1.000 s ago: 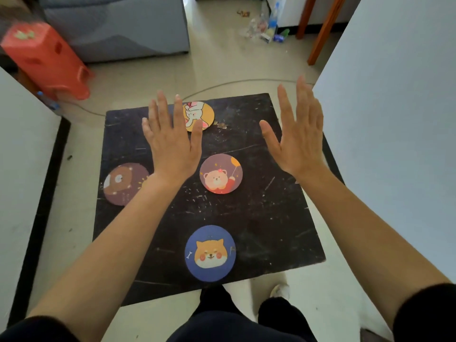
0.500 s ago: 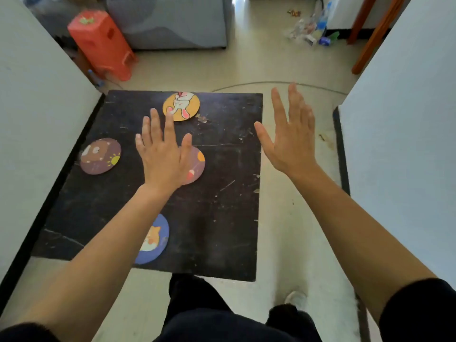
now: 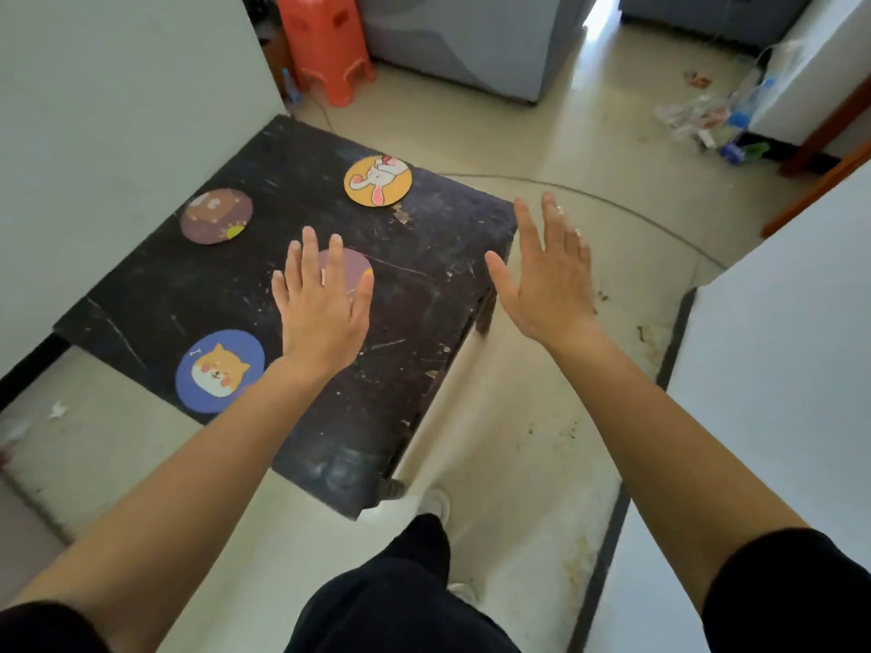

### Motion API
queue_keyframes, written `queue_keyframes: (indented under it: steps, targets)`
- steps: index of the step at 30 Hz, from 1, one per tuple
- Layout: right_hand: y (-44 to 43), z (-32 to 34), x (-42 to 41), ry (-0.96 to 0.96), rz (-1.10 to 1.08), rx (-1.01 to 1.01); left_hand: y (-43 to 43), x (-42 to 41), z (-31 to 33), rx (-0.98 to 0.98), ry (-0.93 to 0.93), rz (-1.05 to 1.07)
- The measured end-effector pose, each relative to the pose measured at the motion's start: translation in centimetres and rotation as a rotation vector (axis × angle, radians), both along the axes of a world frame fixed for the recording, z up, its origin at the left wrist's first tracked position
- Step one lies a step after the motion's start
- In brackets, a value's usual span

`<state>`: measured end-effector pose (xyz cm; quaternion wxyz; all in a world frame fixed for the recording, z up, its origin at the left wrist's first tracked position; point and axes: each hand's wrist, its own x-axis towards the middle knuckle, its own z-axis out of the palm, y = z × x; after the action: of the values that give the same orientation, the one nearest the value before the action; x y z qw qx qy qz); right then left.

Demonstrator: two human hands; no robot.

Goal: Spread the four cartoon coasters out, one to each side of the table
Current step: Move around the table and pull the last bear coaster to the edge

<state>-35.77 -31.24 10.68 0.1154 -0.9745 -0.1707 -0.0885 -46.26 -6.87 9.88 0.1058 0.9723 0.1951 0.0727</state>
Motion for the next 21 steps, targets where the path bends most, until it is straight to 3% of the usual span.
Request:
queue_keyframes:
  steps: [9, 21]
  targets:
    - [6.3, -1.6, 10.6, 0.015, 0.234, -0.09, 2.4, 6.5, -3.9, -0.126, 0.035, 0.241]
    - [19.5, -4.3, 18.9, 0.237, 0.549, -0.17, 7.6, 9.4, -5.7, -0.269, 0.122, 0.532]
